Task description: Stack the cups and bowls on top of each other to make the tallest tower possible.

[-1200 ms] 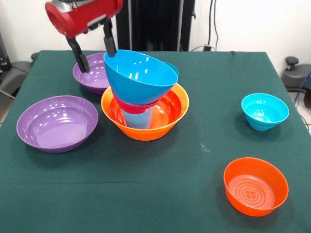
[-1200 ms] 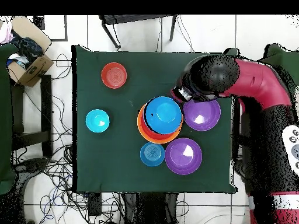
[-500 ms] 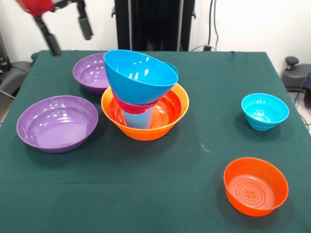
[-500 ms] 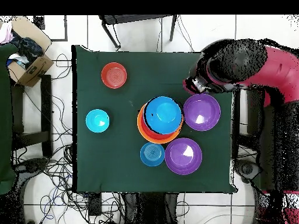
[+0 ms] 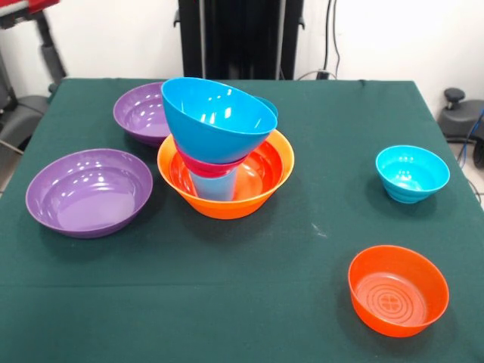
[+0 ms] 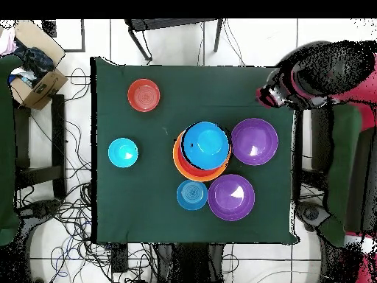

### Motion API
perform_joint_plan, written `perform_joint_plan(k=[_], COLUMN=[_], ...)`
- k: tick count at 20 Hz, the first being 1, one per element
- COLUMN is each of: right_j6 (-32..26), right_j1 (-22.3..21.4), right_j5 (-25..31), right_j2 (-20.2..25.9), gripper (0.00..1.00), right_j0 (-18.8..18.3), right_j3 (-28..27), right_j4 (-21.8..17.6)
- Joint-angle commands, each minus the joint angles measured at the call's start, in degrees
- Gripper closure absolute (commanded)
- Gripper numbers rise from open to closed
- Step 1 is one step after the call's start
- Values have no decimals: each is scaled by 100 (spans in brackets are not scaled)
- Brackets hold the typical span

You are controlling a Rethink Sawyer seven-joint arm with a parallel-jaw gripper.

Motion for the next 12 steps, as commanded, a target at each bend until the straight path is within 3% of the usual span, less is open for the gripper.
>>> perform_joint_plan(k=[1, 12], right_j6=[-2169, -2062], right_j1=[872, 1296], right_j5=[478, 145], right_j2=[234, 328], gripper=[0, 0], right_j0=[-24, -110], right_j3=[-821, -1134], right_j4=[-694, -707])
